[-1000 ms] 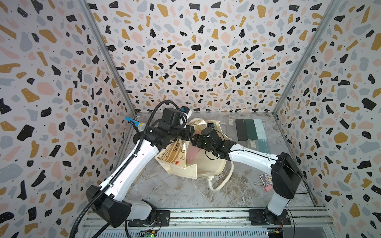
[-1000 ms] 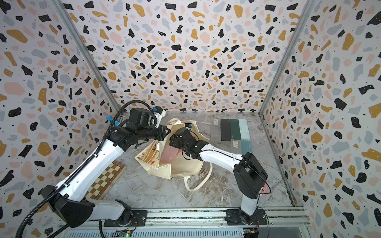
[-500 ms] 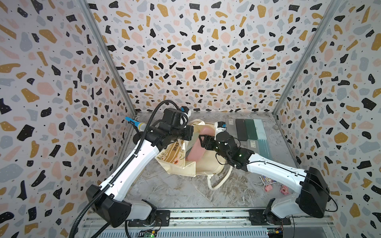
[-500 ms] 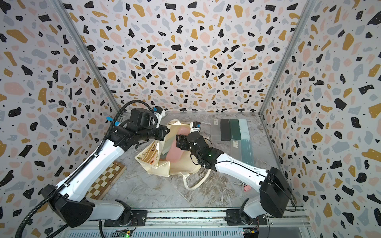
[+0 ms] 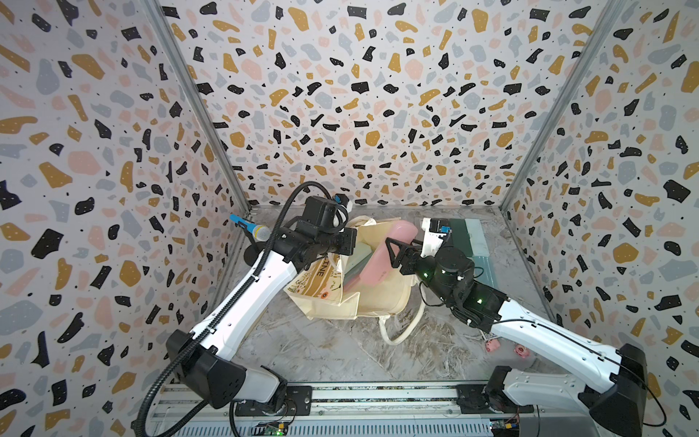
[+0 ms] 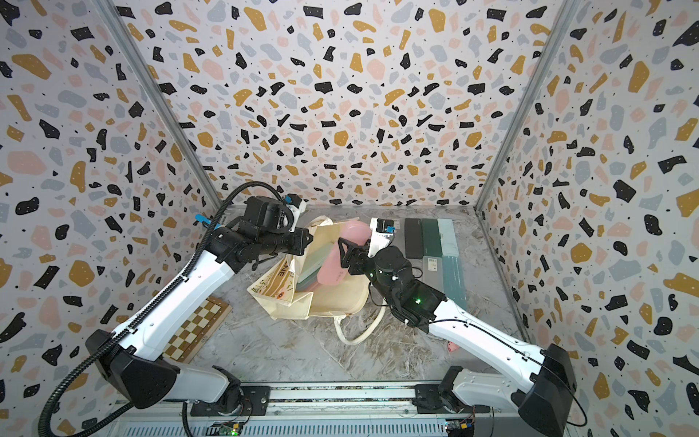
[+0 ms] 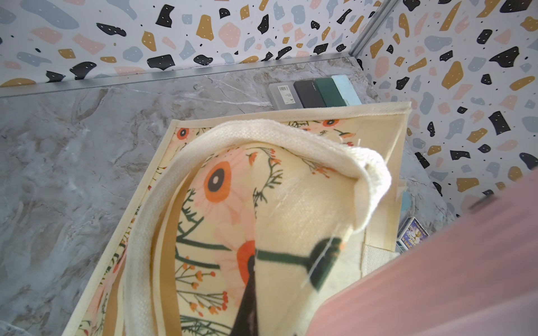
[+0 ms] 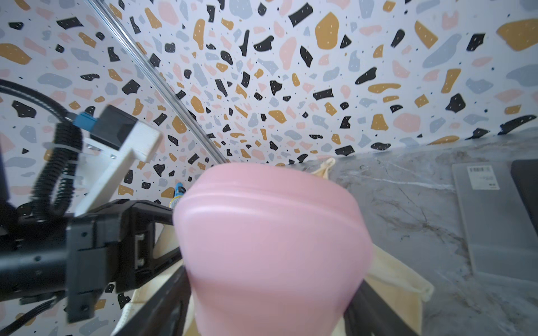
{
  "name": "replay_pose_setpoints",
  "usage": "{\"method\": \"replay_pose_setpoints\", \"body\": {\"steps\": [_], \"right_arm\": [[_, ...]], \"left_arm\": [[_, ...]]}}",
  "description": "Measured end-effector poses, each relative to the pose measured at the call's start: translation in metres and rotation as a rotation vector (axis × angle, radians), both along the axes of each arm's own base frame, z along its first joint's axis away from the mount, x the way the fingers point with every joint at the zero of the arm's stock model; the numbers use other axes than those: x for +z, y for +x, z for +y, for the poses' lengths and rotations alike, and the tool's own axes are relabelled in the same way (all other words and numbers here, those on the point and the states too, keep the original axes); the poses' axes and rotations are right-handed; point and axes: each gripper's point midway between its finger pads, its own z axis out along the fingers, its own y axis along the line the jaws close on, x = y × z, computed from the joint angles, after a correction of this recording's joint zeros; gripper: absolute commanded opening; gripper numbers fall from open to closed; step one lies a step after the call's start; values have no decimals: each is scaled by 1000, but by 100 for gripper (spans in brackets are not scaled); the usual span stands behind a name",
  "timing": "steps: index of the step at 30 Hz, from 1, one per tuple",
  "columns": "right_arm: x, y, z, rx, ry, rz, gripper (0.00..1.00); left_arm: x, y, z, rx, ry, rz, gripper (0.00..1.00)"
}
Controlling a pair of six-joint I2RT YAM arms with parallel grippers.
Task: Take out the pencil case from the canvas bag
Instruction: Pick up the pencil case from the canvas bag, then place the pencil case at the center of the board.
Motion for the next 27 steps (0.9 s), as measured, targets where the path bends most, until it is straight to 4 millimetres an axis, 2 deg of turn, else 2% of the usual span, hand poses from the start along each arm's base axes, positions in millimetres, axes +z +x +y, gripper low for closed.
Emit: {"method": "replay_pose_setpoints", "body": {"steps": [6,10,14,17,21,24,27], "right_arm": [[29,-11,-26,-27,-6,-70,55],[40,-14,-46,-65,-25,-95,55],[44,-15,-70,-116,-50,-102,55],[42,-13,-88,-162,-75,-92,55],[34,-12,-111,-221,-114,-64,55],[19,-9,-123,-254,-163,-20,55],[-3,-5,-130,-275,-219,42,55]], "left_arm": [[-3,21,18,69,58,7,0],[-2,41,44,157,92,19,0],[8,63,68,237,125,18,0],[17,76,82,276,149,13,0],[30,95,91,283,167,-6,0],[38,107,92,268,184,-28,0],[42,113,91,247,189,-48,0]]}}
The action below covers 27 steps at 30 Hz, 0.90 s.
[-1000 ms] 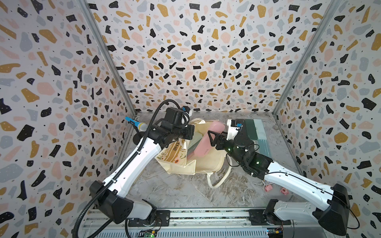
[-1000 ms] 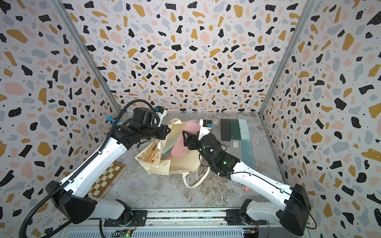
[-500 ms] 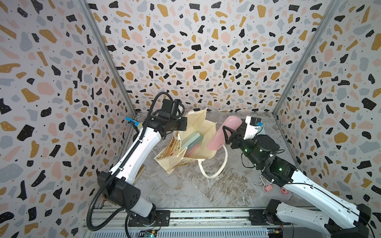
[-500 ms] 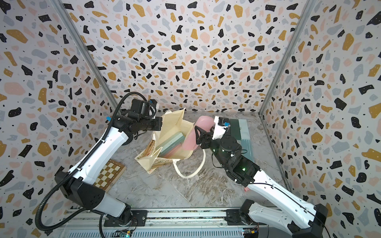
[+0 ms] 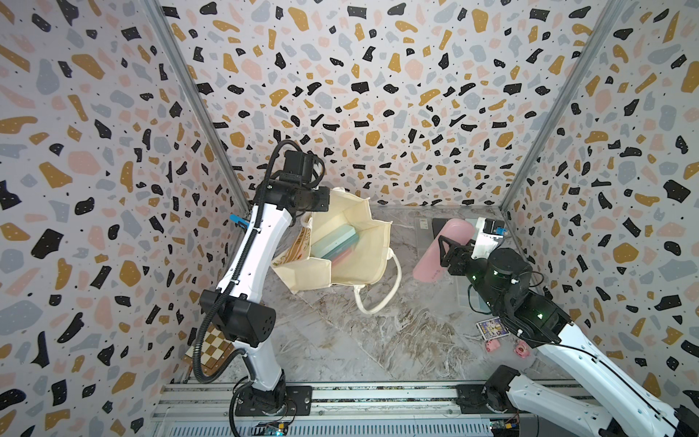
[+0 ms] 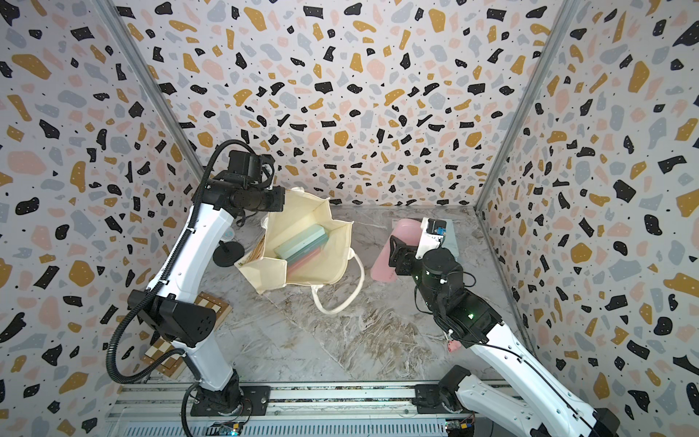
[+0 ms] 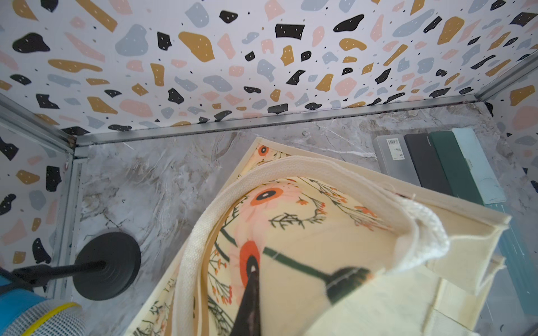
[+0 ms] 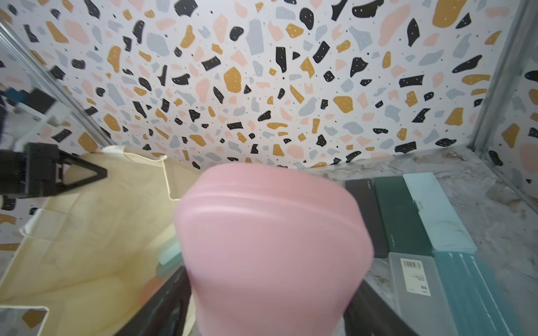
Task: Take out the pencil case from the canvas bag
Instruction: Place the pencil case at the center of the board.
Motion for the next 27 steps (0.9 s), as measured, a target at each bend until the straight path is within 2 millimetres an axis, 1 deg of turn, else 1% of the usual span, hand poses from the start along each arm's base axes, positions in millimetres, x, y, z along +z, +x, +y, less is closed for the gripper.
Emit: {"method": "replay_pose_setpoints", "body": {"steps": [4,9,11,16,19,21,27], "right_arm": [[-46,12,-7,-18,-73,144,55],[-110,30,-15,-23,-133,363,55],[-133,34,-16,-19,-154,444,55],[-189,40,-20,-19,-220,629,55],[-215,45,-27,-33,-252,716,56],[-227,52,-32,-50,-271,757,57],[-247,83,-40,-84,-311,810,57]], "left_arm": [[-3,-2,-1,-19,-19,3,0],[-29,-24,1,-13,-47,66,0],[-31,-33,1,-13,-72,64,0],[-28,-53,-4,-35,-139,51,0],[-28,-62,-9,-60,-175,47,0],[-30,-67,-13,-79,-201,46,0],[-33,-75,-23,-124,-253,44,0]]}}
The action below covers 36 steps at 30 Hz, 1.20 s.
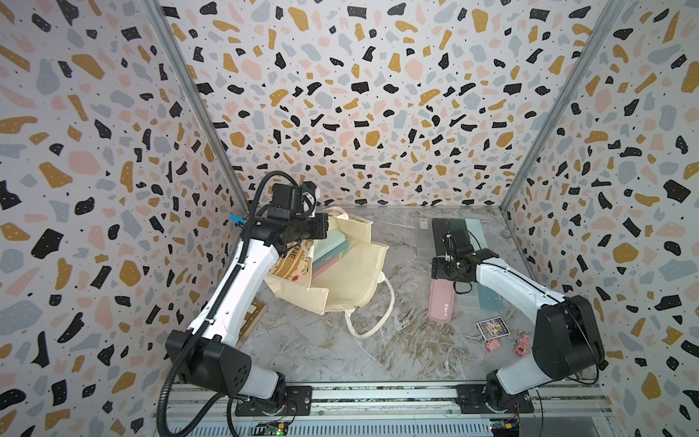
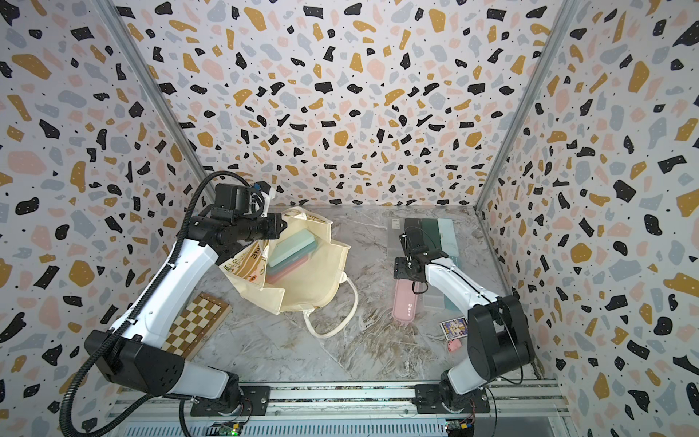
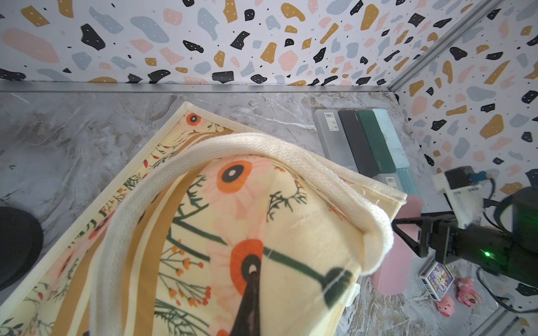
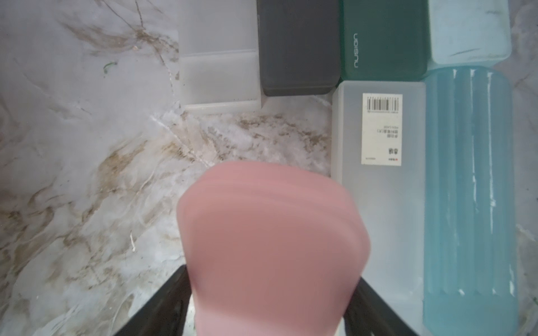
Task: Take out the pencil case from the canvas bag
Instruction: Place the pencil case at the center of the board.
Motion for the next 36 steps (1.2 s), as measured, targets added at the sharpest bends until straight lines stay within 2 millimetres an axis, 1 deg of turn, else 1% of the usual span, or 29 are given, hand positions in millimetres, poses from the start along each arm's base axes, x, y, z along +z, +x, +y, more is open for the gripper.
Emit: {"method": "replay_pose_setpoints", "body": {"steps": [6,10,14,16,20,23,26,29,34,36], "right_arm": [[-27,25,-7,5,-45,45,59],[-47,33,-12,18,-73,81,61],[-57,38,-18,26,-89,100,64],[-58,40,-21,28,-92,95,66],[-53,50,-23,30,-92,70,68],[-50,59,-24,30,-89,49,76],[-51,61,-24,33,-84,46,83],[-50,63,-24,36,-78,41,88],[-47,66,-22,38,-69,25,88],[-42,66,-22,39,-65,15,87]], "left_arm": [[2,-3,-2,-10,-11,-5,0],[4,-5,-2,-15,-16,-8,0],[4,-6,-4,-24,-25,-4,0],[4,-6,-4,-25,-27,-3,0],[4,-7,-4,-23,-30,-1,0],[4,-7,-5,-24,-33,0,0],[4,-7,-5,-23,-34,0,0],[4,-7,-5,-23,-35,0,0],[3,-6,-5,-25,-36,0,0],[3,-6,-5,-25,-36,0,0]]}}
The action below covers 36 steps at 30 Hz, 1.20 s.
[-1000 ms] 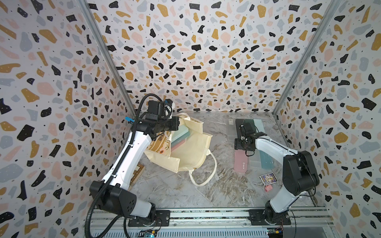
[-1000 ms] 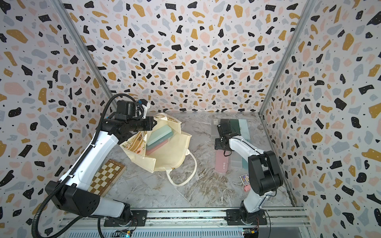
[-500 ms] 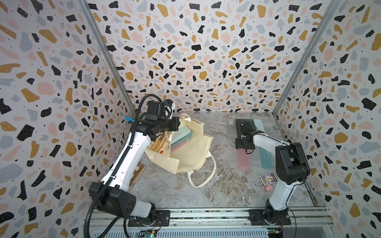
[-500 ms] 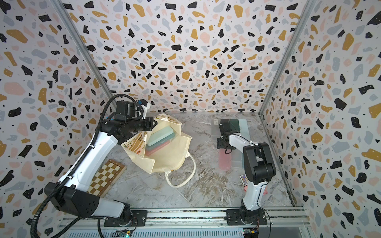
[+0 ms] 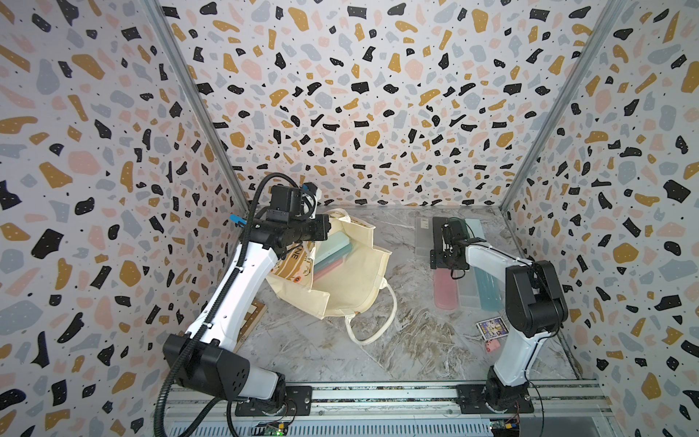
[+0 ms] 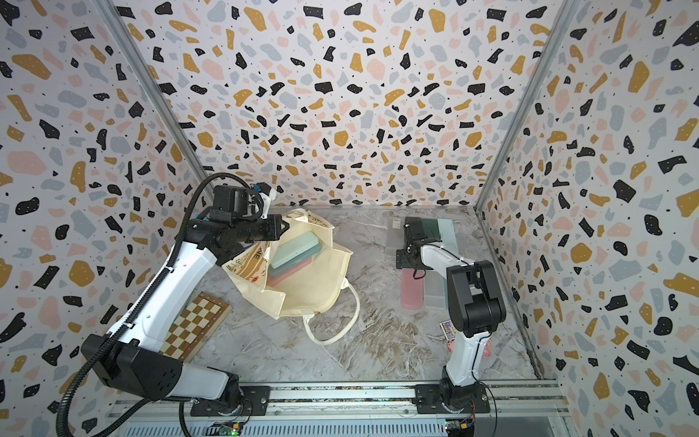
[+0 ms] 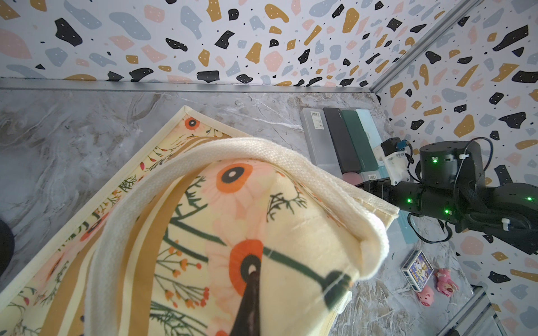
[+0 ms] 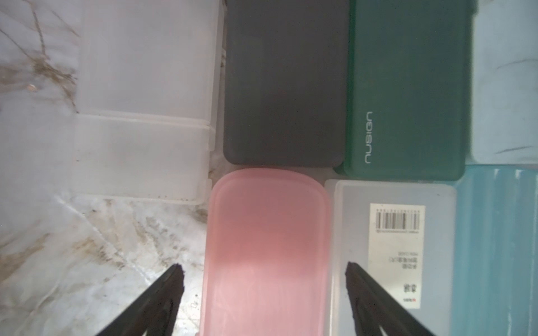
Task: Take out the pencil case from the canvas bag
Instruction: Place the pencil case at the center of the board, then pick up the pencil case from the canvas bag.
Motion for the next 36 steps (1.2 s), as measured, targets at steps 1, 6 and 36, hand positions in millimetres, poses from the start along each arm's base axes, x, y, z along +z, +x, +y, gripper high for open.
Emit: {"method": "replay_pose_setpoints", "body": {"steps": [1,6,36], "right_arm": [[3,0,0,0,3,-7,86],[40,-12,2,-3,36,-107,82],[111,-218,276,846,384,-344,50]], "left_arm": [[0,0,0,0,0,1,0],[0,0,-1,10,-19,9,0],[-12,-34,-75,-182,-221,66,0]]}}
